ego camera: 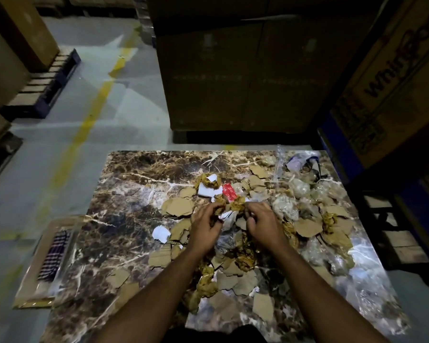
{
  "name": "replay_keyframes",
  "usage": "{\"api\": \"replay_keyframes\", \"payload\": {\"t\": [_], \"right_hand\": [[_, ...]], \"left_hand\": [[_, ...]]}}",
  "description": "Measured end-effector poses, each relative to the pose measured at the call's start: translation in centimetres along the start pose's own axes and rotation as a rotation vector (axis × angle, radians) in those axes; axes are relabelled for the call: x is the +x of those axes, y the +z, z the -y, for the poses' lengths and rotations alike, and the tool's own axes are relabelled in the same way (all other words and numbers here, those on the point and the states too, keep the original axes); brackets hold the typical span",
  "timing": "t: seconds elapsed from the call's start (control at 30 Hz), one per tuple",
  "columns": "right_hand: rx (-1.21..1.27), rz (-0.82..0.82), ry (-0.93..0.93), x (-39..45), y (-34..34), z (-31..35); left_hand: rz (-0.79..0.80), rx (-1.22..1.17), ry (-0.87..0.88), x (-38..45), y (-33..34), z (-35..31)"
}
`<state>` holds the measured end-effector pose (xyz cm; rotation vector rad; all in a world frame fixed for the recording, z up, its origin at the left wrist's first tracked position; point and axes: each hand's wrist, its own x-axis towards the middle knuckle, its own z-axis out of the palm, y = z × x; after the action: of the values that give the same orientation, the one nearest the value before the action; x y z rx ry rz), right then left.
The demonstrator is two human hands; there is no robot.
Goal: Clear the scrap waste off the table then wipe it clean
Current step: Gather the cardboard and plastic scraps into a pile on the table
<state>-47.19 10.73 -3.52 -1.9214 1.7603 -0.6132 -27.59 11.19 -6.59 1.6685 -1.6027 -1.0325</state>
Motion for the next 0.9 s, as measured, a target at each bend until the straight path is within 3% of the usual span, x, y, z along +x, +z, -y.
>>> {"api": "replay_keyframes", "payload": {"t": [0.17, 0.37, 0.5, 0.63, 0.9], "right_hand": [[0.131, 0.057, -0.008, 0.7, -1.4, 0.0], [-0.123, 0.225, -0.074, 0.9, 0.1, -0.8], [-0.172, 0.245, -0.097, 0.9, 0.9, -1.0], [-0.108, 0.156, -0.089, 1.2, 0.2, -0.7], [0.002, 0.004, -0.095, 0.3, -1.4, -0.4]], "left_hand": [[-0.007, -0.003, 0.025, 0.6, -1.1, -0.2], [0.037, -0.074, 0.028, 0.4, -1.6, -0.8], [0.110, -0.057, 0.074, 0.8, -1.6, 0.0], [0.082, -0.175, -0.024, 1.6, -1.8, 1.2], [0.093, -0.156, 0.041, 1.9, -3.1, 2.1]]}}
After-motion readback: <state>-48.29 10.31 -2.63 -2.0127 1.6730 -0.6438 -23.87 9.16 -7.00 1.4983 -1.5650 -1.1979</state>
